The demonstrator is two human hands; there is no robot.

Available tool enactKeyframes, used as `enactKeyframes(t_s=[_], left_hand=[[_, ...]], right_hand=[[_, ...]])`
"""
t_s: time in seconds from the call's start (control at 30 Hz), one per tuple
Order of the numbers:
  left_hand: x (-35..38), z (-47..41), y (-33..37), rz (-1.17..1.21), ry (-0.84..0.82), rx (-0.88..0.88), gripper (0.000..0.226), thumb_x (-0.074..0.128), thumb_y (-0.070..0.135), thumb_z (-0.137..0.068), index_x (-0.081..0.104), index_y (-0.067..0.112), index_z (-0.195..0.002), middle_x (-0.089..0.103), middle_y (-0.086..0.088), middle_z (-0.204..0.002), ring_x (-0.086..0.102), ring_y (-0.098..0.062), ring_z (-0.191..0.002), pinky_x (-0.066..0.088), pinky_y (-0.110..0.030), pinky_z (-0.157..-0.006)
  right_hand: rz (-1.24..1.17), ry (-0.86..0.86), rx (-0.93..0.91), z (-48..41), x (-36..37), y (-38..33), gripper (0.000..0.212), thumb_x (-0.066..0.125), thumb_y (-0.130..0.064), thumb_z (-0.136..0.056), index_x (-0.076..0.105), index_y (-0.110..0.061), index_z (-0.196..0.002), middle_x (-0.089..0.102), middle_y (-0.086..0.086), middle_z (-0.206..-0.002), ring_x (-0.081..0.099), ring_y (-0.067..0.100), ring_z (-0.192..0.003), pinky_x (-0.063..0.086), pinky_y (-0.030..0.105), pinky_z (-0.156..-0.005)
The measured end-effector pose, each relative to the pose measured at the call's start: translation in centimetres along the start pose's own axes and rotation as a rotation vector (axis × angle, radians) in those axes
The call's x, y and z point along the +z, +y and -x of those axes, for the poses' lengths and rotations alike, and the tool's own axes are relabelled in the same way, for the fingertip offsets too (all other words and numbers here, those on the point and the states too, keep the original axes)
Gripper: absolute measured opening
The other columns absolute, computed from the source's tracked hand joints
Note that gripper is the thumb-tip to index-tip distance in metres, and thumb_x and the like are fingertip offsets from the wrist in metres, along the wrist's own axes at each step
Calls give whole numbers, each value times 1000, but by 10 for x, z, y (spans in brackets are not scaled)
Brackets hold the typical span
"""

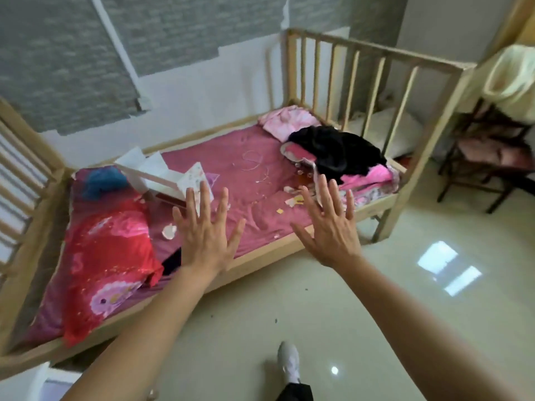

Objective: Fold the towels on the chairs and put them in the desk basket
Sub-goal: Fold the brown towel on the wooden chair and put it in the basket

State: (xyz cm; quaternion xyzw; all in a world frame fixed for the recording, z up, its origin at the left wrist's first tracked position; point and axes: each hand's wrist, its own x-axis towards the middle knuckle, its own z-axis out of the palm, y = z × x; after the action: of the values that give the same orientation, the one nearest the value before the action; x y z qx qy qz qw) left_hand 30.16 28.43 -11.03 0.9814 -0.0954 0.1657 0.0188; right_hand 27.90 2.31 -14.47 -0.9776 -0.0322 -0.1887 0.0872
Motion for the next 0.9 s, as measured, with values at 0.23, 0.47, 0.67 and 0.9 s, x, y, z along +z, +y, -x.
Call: enactKeyframes(t_s=[0.23, 0.47, 0.67, 0.9], left_hand=[[89, -152, 181, 205, -49, 284, 75, 16, 66, -96, -6, 29, -156, -21, -8, -162, -15, -34, -149, 5, -68, -115], [115, -275, 385, 319, -85, 651, 75, 20, 64, -97, 6, 24, -158, -6, -11, -165, -4, -35, -151, 7, -66, -116], [148, -319, 548, 333, -153, 901, 77, 19, 66, -95, 11, 23, -158, -4, -12, -165, 1, -36, -151, 9, -63, -115], [217, -390, 718, 271, -192, 967, 78, 14, 69, -93, -2, 28, -158, -22, -5, -163, -17, -29, -150, 2, -60, -119]], right_hand=[[141, 38, 273, -26, -8, 197, 74, 27, -66, -99, 13, -27, -160, -6, 9, -168, -6, 28, -155, 3, 56, -123], [367, 90, 631, -29, -53, 370, 75, 32, -65, -97, 22, -22, -159, 3, 13, -167, 3, 32, -154, 5, 55, -123], [452, 115, 889, 14, -61, 493, 77, 33, -64, -96, 21, -21, -159, 1, 14, -167, 3, 32, -154, 6, 57, -122], [438, 106, 964, -1, -38, 670, 77, 31, -64, -96, 22, -19, -159, 3, 17, -167, 5, 34, -154, 7, 58, -121]])
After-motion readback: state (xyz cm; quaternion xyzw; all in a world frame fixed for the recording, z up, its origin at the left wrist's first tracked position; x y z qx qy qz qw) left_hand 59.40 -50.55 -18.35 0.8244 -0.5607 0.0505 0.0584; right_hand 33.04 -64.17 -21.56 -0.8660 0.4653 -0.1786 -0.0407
